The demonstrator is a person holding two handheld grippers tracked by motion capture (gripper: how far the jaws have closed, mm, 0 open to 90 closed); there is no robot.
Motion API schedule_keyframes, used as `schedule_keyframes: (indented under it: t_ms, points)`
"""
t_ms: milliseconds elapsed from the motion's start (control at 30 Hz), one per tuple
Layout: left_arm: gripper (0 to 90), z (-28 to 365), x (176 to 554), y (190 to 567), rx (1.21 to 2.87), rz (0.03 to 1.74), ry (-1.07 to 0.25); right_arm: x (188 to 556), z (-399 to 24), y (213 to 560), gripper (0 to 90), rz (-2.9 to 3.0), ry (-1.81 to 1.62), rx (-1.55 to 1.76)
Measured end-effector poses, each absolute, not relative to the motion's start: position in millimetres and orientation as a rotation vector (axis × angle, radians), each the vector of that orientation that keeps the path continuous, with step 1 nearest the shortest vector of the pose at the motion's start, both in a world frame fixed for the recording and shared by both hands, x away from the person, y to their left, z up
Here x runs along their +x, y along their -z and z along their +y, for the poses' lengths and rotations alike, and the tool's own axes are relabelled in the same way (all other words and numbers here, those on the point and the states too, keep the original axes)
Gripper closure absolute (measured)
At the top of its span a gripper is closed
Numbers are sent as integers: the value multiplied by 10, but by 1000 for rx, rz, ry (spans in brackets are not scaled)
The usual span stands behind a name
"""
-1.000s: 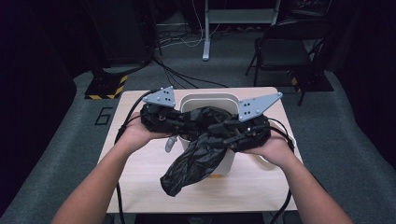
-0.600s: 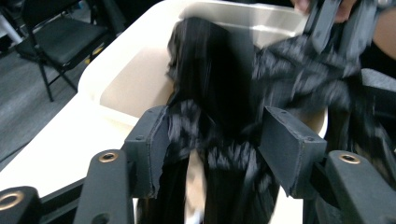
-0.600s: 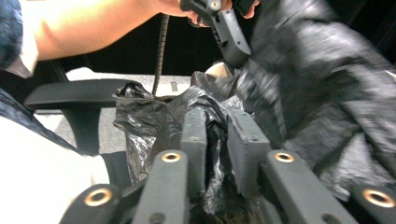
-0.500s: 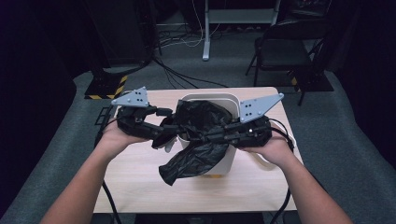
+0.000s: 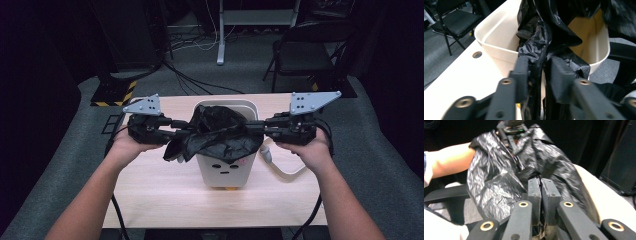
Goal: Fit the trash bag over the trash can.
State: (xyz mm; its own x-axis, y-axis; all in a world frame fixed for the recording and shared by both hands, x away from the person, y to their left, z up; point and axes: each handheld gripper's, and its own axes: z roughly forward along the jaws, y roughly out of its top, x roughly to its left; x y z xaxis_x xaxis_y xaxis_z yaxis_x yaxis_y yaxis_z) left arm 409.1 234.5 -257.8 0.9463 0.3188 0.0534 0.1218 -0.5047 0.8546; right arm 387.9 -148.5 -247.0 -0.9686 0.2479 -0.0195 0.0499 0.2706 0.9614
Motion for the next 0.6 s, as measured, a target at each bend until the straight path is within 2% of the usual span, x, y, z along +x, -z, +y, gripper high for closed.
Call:
schedule_keyframes:
  t_ms: [33,67,133,433,600]
  points:
    - [729,2342,4098,2575,2099,314,-250,3899,-1529,2482,856,2353,-1787,294]
    - [818,2338,4109,2572,2113,312,-252,3931,-1625,2511,861,2325,-1796,335]
    - [887,2332,4114,2567,2131,311,-277,3959,-1699,2535,867,2298,-1811,368]
    - [895,2477,4200,2499,2140,373,-312,4120,-2038,2704,895,2214,-1781,565]
    - [896,2588,4321,2518,2134,438,-336,4194,-2047,2814,898,2232,-1718,637]
